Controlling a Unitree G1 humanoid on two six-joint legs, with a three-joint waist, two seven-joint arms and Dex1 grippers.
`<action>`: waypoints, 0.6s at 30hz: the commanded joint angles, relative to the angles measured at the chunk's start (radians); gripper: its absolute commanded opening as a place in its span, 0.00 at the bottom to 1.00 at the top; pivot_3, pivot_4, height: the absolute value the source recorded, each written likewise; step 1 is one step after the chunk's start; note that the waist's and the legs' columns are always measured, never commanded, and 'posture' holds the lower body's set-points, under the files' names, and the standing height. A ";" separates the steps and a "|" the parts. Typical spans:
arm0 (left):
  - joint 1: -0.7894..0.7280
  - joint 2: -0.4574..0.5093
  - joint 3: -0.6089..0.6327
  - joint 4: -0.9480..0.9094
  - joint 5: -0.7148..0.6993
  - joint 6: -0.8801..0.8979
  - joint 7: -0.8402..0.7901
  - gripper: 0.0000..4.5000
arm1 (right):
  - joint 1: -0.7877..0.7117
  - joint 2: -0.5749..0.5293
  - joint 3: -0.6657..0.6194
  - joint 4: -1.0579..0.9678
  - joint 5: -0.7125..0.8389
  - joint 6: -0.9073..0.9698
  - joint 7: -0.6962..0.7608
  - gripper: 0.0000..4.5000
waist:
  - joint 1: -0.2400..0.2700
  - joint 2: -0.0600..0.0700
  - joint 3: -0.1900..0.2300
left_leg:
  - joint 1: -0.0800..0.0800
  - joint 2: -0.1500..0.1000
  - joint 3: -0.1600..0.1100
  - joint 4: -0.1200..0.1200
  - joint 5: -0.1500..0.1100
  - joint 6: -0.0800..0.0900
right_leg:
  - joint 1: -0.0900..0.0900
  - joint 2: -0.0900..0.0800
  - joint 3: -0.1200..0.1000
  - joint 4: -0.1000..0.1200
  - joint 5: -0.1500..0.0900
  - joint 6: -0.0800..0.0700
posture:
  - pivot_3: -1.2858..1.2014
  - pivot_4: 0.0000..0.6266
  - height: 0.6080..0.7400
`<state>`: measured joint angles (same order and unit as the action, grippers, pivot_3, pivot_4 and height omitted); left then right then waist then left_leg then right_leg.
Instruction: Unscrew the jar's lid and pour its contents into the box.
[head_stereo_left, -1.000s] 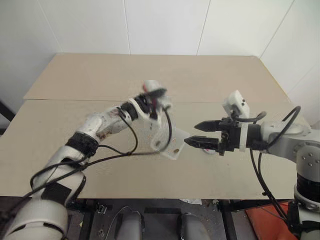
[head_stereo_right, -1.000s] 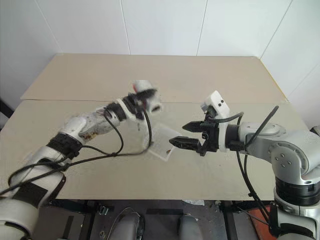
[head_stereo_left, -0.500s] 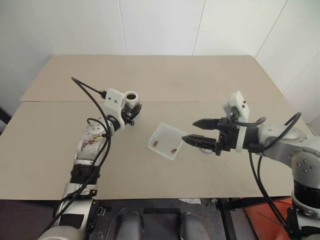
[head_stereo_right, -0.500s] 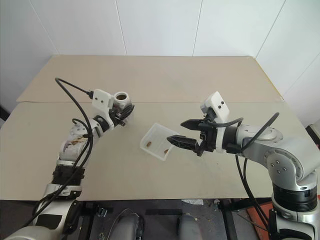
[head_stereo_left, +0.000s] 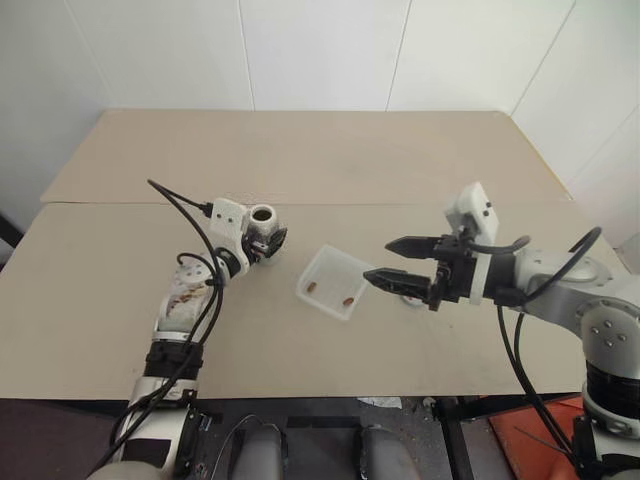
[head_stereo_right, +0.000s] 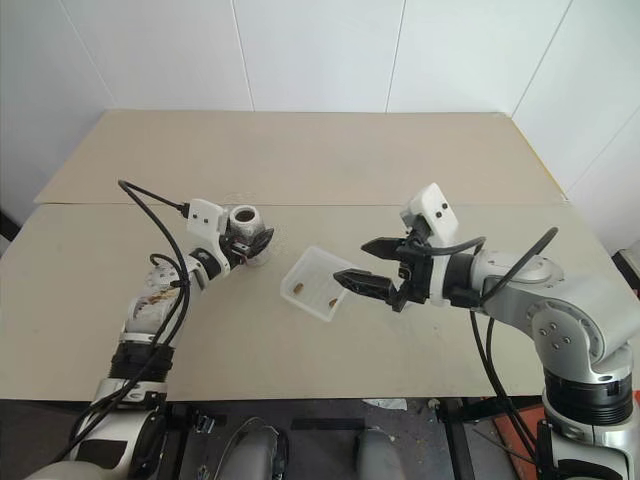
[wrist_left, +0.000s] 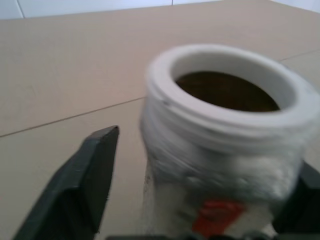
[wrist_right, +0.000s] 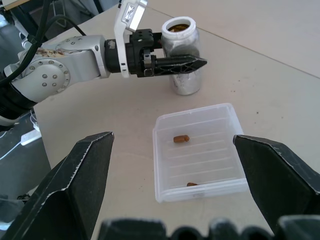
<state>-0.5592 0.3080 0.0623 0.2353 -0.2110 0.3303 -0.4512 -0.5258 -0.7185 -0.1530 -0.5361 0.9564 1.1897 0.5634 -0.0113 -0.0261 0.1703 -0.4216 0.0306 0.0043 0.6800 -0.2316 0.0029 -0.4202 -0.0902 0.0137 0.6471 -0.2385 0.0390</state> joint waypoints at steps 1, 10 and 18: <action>0.029 0.016 0.003 -0.066 -0.008 -0.011 -0.022 1.00 | -0.008 -0.006 -0.002 -0.024 0.004 -0.032 0.005 1.00 | -0.001 0.000 0.000 | 0.000 0.000 0.000 0.000 0.000 0.000 | 0.000 0.000 0.000 0.000 0.000 0.000 | 0.52 0.24 1.00; 0.192 0.241 0.029 -0.318 -0.055 0.081 -0.217 1.00 | 0.018 -0.050 0.002 -0.018 -0.020 -0.059 0.039 1.00 | -0.003 0.000 0.000 | 0.000 0.001 0.001 -0.001 0.000 0.000 | -0.001 0.000 0.001 0.000 0.000 0.000 | 0.52 0.24 1.00; 0.391 0.601 0.295 -0.413 -0.322 0.076 -0.693 1.00 | 0.077 -0.118 0.004 0.015 -0.103 -0.160 0.122 1.00 | -0.006 0.000 0.000 | 0.001 0.002 0.002 -0.002 0.000 0.000 | -0.001 0.001 0.001 -0.004 -0.001 -0.001 | 0.52 0.24 1.00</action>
<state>-0.1907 0.8714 0.2692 -0.1371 -0.4511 0.4185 -1.0272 -0.4527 -0.8201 -0.1287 -0.5142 0.8690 1.0790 0.6610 -0.0175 -0.0259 0.1703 -0.4202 0.0327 0.0073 0.6776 -0.2317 0.0028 -0.4218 -0.0897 0.0153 0.6434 -0.2391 0.0382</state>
